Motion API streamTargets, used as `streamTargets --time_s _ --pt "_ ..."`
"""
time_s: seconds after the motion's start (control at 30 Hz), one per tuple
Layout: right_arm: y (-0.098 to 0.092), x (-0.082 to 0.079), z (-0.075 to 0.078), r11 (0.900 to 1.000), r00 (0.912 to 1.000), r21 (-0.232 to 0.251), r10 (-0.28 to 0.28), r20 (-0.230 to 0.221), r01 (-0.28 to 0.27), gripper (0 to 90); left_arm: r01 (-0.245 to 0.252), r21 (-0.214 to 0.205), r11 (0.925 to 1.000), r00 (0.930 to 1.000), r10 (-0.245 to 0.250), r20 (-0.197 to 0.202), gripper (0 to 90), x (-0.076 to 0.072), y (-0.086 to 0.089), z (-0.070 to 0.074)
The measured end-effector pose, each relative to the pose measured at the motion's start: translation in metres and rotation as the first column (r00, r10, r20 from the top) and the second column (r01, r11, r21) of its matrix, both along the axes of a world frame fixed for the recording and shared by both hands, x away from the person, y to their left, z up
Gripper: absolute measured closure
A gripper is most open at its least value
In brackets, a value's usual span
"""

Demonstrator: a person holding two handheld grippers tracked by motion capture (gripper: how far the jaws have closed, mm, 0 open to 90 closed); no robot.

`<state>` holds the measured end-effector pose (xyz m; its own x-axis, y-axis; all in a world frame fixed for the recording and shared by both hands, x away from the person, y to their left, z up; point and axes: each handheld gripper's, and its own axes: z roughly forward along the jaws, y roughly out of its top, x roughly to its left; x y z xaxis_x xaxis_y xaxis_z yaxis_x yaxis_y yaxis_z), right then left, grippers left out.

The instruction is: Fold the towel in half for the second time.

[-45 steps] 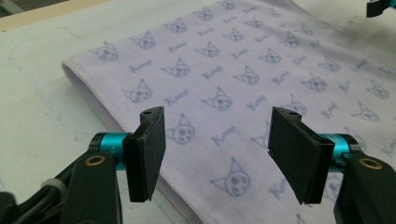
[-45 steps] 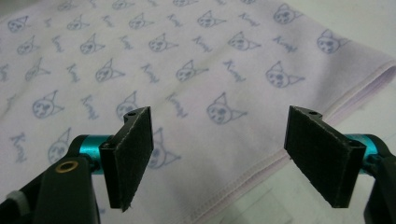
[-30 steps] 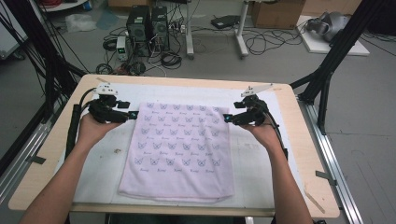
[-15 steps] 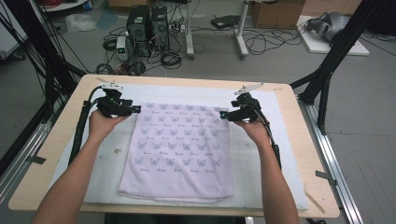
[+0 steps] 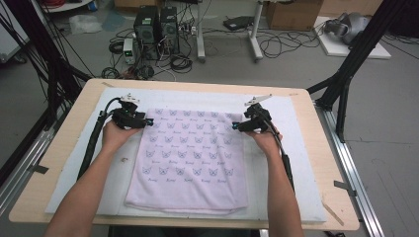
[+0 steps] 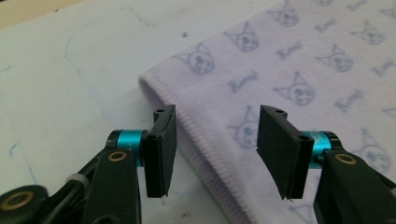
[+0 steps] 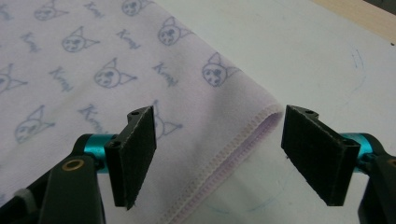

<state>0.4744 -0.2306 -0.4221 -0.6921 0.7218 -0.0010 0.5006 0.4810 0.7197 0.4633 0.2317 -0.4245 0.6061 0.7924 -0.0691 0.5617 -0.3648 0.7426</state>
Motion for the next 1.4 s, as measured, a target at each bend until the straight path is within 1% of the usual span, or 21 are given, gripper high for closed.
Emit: streamTargets --time_s 0.03,0.1,0.17,0.23,0.3,0.37,0.4,0.43,0.53,0.57,0.6,0.63,0.67,0.73,0.77,0.9,1.0,1.13,1.23,1.37,1.4 --pt "0.0 0.001 -0.001 1.0 1.0 -0.003 -0.002 0.001 0.002 25.8 -0.008 -0.009 0.9999 0.9999 0.008 -0.007 47.1 0.001 0.001 -0.002" --pt "0.0 0.003 -0.005 0.9998 0.9999 -0.012 -0.015 -0.006 0.015 25.8 -0.026 -0.01 0.9996 0.9997 0.026 -0.001 46.4 0.002 0.003 -0.004" --pt "-0.001 0.005 -0.01 0.9997 0.9992 0.001 -0.024 -0.031 0.024 25.8 -0.042 -0.022 0.9989 0.9991 0.041 -0.012 45.3 0.003 0.005 -0.006" --pt "0.0 0.006 -0.013 0.9998 0.9992 0.001 -0.022 -0.033 0.022 25.8 -0.043 -0.018 0.9989 0.9988 0.043 -0.023 45.2 0.004 0.005 -0.009" --pt "-0.001 0.005 -0.016 0.9995 0.9991 -0.011 -0.031 -0.027 0.031 27.2 -0.033 0.006 0.9994 0.9989 0.034 -0.033 46.3 0.004 0.001 -0.012" --pt "-0.004 0.006 -0.021 0.9994 0.9984 0.007 -0.035 -0.045 0.035 30.6 -0.026 0.016 0.9995 0.9987 0.027 -0.044 49.0 0.004 -0.001 -0.016" --pt "-0.005 0.006 -0.023 0.9992 0.9983 0.017 -0.036 -0.046 0.036 32.6 -0.035 0.023 0.9991 0.9987 0.036 -0.035 49.8 0.004 -0.002 -0.015" --pt "-0.006 0.005 -0.023 0.9987 0.9983 0.03 -0.039 -0.042 0.04 37.1 -0.039 0.023 0.999 0.9986 0.04 -0.034 52.3 0.004 -0.002 -0.016" --pt "-0.005 0.002 -0.023 0.9989 0.9993 0.046 -0.009 -0.038 0.011 52.4 -0.053 0.012 0.9985 0.9978 0.053 -0.04 60.5 0.005 0.001 -0.015" --pt "-0.004 0.001 -0.022 0.9986 0.9988 0.052 0.002 -0.05 0.0 58.3 -0.051 0.013 0.9986 0.9978 0.051 -0.041 62.6 0.004 0.0 -0.015" --pt "-0.004 0.001 -0.022 0.9985 0.9986 0.055 0.011 -0.052 -0.008 61.0 -0.037 0.006 0.9993 0.9983 0.037 -0.045 65.4 0.004 0.0 -0.015" --pt "-0.003 0.001 -0.022 0.9981 0.9982 0.061 0.01 -0.059 -0.007 62.5 -0.021 -0.001 0.9998 0.9984 0.021 -0.053 72.8 0.004 -0.001 -0.015" --pt "-0.003 0.001 -0.022 0.9978 0.9979 0.067 0.011 -0.064 -0.006 64.3 -0.021 -0.002 0.9998 0.9985 0.021 -0.051 75.4 0.004 -0.002 -0.015" --pt "-0.003 0.001 -0.022 0.9967 0.9969 0.079 0.023 -0.075 -0.017 74.2 -0.014 -0.019 0.9997 0.998 0.013 -0.061 79.8 0.004 -0.002 -0.015" --pt "-0.002 0.001 -0.022 0.9958 0.9957 0.086 0.04 -0.084 -0.033 79.6 -0.013 -0.026 0.9996 0.9978 0.011 -0.066 81.0 0.004 -0.001 -0.015" --pt "0.0 0.001 -0.02 0.9959 0.9944 0.08 0.048 -0.094 -0.041 82.2 -0.017 -0.048 0.9987 0.9969 0.013 -0.078 83.1 0.005 0.001 -0.016" --pt "0.002 0.0 -0.018 0.9966 0.9943 0.069 0.052 -0.093 -0.045 83.5 -0.009 -0.04 0.9991 0.9974 0.006 -0.073 84.0 0.005 0.001 -0.015" --pt "0.0 -0.003 -0.008 0.9955 0.9968 0.074 0.063 -0.05 -0.059 83.8 -0.002 -0.036 0.9993 0.9991 0.0 -0.043 84.4 0.002 0.001 -0.009" --pt "-0.005 -0.008 0.006 0.9929 0.9976 0.1 0.066 -0.021 -0.064 83.8 0.009 -0.052 0.9986 0.9999 -0.009 -0.005 84.7 -0.002 0.003 0.001" --pt "-0.006 -0.016 0.023 0.9897 0.9957 0.109 0.091 0.021 -0.092 83.9 0.04 -0.061 0.9973 0.9988 -0.038 0.031 84.7 -0.011 0.006 0.015" --pt "-0.007 -0.019 0.026 0.9887 0.9958 0.119 0.089 0.022 -0.091 83.9 0.05 -0.063 0.9968 0.9978 -0.048 0.045 84.7 -0.014 0.007 0.02"
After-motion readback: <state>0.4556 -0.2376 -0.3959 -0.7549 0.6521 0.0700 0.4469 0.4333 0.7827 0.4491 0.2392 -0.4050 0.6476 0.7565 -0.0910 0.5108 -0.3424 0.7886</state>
